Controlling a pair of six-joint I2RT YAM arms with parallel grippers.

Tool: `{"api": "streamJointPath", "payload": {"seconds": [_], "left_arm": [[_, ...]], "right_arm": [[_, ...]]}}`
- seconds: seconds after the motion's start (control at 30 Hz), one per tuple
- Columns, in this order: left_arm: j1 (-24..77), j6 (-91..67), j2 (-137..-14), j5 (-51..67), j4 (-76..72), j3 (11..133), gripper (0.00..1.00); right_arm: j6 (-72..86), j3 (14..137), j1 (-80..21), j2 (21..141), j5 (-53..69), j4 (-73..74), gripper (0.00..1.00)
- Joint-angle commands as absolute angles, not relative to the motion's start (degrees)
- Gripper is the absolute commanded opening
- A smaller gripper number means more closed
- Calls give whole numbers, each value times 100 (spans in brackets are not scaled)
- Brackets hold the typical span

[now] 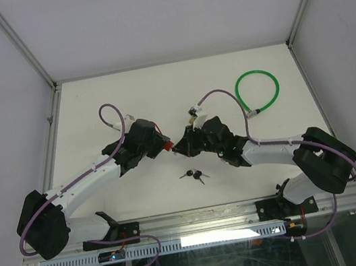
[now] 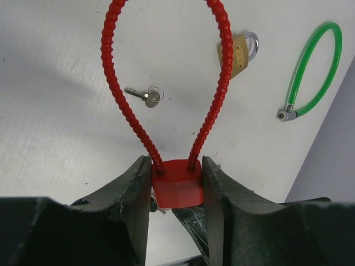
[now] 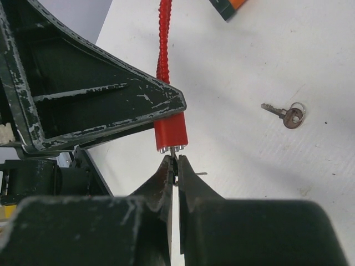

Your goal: Unlock with the key

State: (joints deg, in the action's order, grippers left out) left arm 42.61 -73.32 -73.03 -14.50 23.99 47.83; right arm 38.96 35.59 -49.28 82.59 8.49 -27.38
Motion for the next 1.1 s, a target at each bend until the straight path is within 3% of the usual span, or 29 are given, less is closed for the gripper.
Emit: {"api": "streamJointPath", "payload": {"seconds": [0.0,0.23,0.53,1.07], "left_arm": [[4546,-7299,-7236,-866,2354,4800,0],[4669,-7349,-7070,-607,1861,4674,0],[4702,-7150,-6451,-590,894,4022,0],[4695,-6360,-4900,-391,-2365,2351,0]], "right_arm": [[3783,4104,-4865,8240,787,-3962,0],[4048,3889,-4724,8522,332,-4717,0],[4746,3781,-4365,8517,1307,-5407,0],[7981,3551,-3802,9324,3020,-6749,0]]}}
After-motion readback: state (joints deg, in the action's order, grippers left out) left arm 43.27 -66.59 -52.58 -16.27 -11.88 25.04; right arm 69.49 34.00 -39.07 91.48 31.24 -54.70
